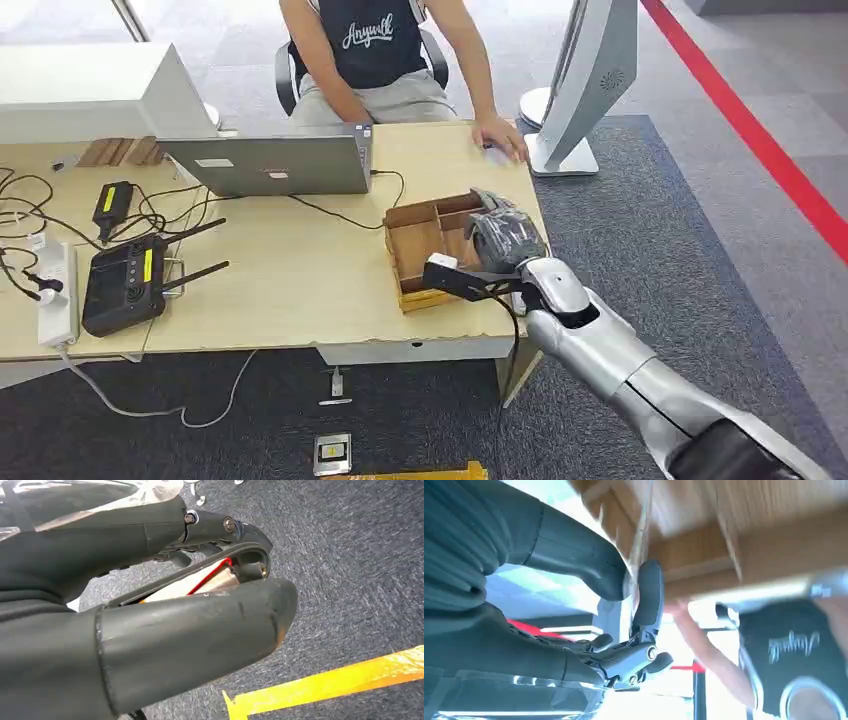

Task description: Pass the card to the sensor for recognition and then transmit it.

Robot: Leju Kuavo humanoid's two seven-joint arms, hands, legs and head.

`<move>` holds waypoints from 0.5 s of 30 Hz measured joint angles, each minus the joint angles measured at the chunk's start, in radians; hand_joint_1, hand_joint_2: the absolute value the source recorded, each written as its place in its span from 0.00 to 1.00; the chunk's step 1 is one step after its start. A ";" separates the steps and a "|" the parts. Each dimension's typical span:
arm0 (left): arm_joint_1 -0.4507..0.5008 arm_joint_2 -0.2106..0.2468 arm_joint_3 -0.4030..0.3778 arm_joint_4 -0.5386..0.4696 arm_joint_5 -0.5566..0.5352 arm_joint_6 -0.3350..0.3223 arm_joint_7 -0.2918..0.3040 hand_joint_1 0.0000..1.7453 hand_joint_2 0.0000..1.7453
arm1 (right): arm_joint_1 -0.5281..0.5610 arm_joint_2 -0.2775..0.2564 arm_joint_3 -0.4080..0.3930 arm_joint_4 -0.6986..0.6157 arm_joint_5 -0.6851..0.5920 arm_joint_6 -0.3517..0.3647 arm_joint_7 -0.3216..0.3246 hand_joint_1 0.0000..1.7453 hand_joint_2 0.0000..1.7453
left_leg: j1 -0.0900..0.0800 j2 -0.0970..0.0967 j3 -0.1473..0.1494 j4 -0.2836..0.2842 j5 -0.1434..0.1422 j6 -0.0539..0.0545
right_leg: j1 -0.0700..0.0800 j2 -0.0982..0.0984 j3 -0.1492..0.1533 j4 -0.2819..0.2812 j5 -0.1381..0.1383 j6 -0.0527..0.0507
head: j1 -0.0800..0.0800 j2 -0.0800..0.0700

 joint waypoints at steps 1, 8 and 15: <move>0.000 0.000 0.000 0.000 -0.001 0.000 -0.001 0.00 0.00 | -0.008 -0.005 -0.011 -0.023 0.004 0.002 0.008 1.00 1.00 | 0.000 0.000 0.000 0.000 0.000 0.000 | 0.000 0.000 0.000 0.000 0.000 0.000 | 0.000 0.000; 0.000 0.000 0.000 0.000 -0.009 0.003 -0.005 0.00 0.00 | -0.071 -0.032 -0.069 -0.142 0.007 0.034 0.023 1.00 1.00 | 0.000 0.000 0.000 0.000 0.000 0.000 | 0.000 0.000 0.000 0.000 0.000 0.000 | 0.000 0.000; 0.000 0.000 0.000 0.000 -0.010 0.003 -0.002 0.00 0.00 | -0.101 -0.037 -0.090 -0.193 0.014 0.047 0.023 1.00 1.00 | 0.000 0.000 0.000 0.000 0.000 0.000 | 0.000 0.000 0.000 0.000 0.000 0.000 | 0.000 0.000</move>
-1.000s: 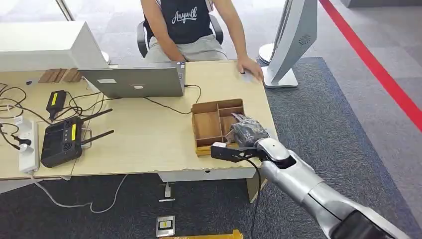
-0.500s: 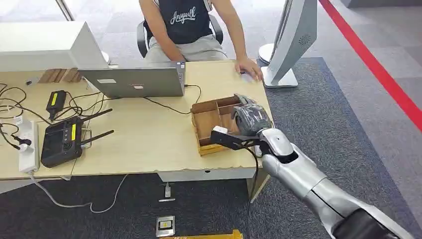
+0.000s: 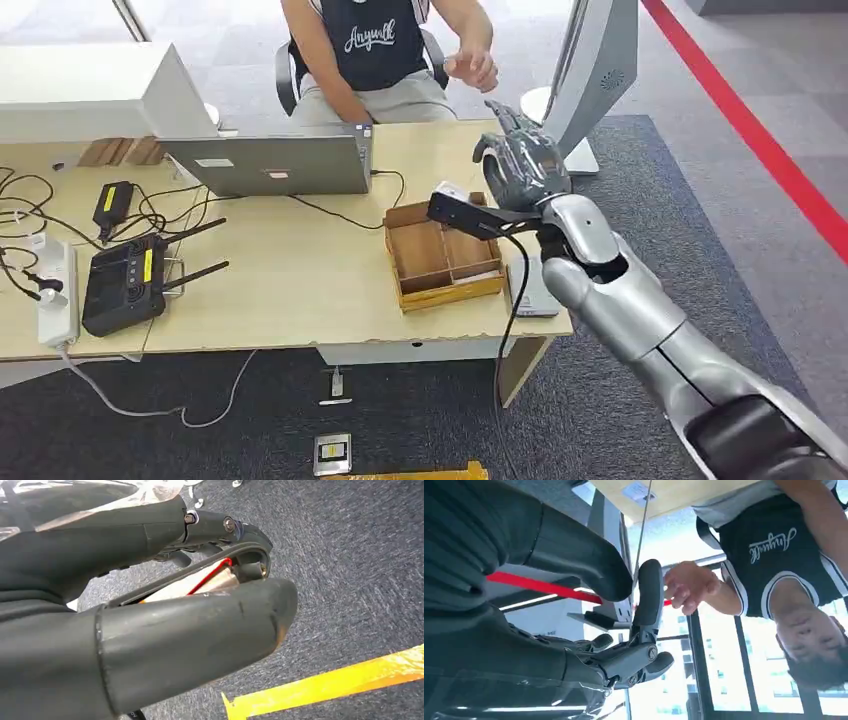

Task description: Pass the card to the sensor for recognition and then transmit it.

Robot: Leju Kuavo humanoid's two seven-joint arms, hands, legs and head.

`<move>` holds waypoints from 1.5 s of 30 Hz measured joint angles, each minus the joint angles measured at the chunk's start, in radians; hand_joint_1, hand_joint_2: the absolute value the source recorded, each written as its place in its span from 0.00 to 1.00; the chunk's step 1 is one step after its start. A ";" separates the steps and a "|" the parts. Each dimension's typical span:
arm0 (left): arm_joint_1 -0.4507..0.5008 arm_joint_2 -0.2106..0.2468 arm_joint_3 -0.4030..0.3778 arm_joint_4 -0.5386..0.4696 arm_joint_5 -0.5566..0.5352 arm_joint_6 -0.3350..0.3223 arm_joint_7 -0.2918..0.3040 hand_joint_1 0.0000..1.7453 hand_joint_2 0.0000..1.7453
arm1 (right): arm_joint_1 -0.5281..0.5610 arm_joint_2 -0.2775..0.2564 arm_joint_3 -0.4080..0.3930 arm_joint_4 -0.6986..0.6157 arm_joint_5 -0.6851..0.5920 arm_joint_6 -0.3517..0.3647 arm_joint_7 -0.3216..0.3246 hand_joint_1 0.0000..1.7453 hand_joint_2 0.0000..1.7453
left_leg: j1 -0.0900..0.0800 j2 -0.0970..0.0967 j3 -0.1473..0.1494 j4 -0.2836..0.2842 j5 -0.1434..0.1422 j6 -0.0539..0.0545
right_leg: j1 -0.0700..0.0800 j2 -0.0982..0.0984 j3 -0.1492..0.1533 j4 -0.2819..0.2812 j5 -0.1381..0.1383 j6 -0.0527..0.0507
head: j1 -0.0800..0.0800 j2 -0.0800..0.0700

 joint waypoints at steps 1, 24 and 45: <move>0.000 0.000 0.000 0.000 0.000 0.000 0.000 0.00 0.00 | -0.002 0.000 -0.002 -0.005 0.000 0.002 0.000 1.00 1.00 | 0.000 0.000 0.000 0.000 0.000 0.000 | 0.000 0.000 0.000 0.000 0.000 0.000 | 0.000 0.000; -0.002 0.002 0.000 0.000 -0.017 -0.010 -0.019 0.00 0.00 | -0.132 0.046 0.002 0.126 0.006 0.063 -0.044 1.00 1.00 | 0.000 0.000 -0.001 0.000 0.000 0.000 | 0.000 0.000 0.000 0.001 0.000 0.000 | 0.000 0.000; -0.003 0.003 0.000 0.000 -0.039 -0.012 0.000 0.00 0.00 | -0.342 0.268 0.052 0.705 -0.005 0.007 -0.054 1.00 1.00 | 0.001 0.000 -0.001 0.000 0.001 -0.001 | 0.001 0.000 -0.001 0.001 0.000 0.000 | 0.001 0.000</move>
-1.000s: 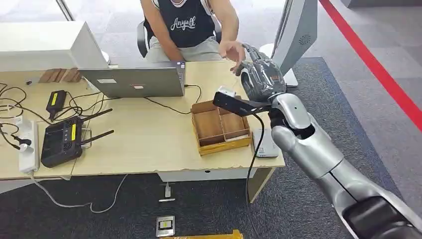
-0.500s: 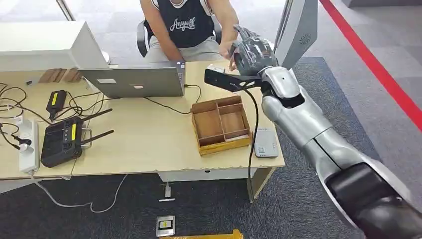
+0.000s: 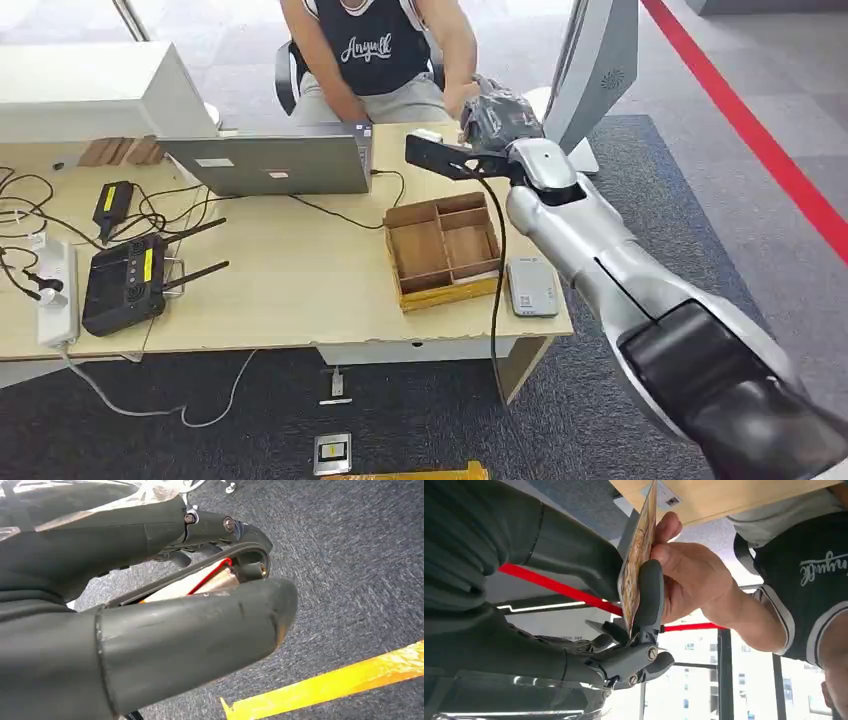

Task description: Pass the card to the sensor for recognition and then transmit it.

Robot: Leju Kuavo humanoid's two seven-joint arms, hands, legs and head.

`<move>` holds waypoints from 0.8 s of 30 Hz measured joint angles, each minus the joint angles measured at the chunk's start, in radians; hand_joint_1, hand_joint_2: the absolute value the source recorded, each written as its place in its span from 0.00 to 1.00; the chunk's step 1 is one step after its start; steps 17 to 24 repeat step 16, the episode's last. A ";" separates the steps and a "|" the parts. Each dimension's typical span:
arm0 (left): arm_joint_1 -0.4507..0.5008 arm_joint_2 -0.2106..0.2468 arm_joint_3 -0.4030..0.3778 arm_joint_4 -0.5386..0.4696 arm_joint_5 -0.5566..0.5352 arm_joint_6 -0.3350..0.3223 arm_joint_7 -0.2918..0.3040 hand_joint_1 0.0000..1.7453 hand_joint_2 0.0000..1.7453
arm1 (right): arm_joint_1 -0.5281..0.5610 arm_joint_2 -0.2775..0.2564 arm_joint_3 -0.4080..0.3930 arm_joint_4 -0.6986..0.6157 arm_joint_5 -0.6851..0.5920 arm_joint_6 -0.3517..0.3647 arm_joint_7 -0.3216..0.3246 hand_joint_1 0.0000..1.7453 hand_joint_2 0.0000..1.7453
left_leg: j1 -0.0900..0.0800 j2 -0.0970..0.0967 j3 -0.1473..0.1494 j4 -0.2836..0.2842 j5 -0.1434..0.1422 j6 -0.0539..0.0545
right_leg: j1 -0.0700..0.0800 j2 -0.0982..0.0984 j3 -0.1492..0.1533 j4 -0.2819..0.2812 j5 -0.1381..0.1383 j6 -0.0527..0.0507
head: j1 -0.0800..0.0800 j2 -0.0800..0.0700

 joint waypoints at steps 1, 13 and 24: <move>0.000 0.000 0.000 0.000 0.000 0.000 0.000 0.00 0.00 | 0.000 0.004 0.000 0.009 0.000 0.000 0.000 1.00 1.00 | 0.000 0.000 0.000 0.000 0.000 0.000 | 0.000 0.000 0.000 0.000 0.000 0.000 | 0.000 0.000; 0.001 0.000 0.000 0.000 0.000 0.000 0.002 0.00 0.00 | 0.000 0.013 0.002 0.073 -0.003 -0.023 0.028 0.00 1.00 | 0.000 0.000 0.000 0.000 0.000 0.000 | 0.000 0.000 0.000 0.000 0.000 0.000 | 0.000 0.000; 0.001 0.000 0.000 0.000 0.000 0.000 0.002 0.00 0.00 | 0.000 0.013 0.002 0.081 -0.003 -0.024 0.030 0.00 1.00 | 0.000 0.000 0.000 0.000 0.000 0.000 | 0.000 0.000 0.000 0.000 0.000 0.000 | 0.000 0.000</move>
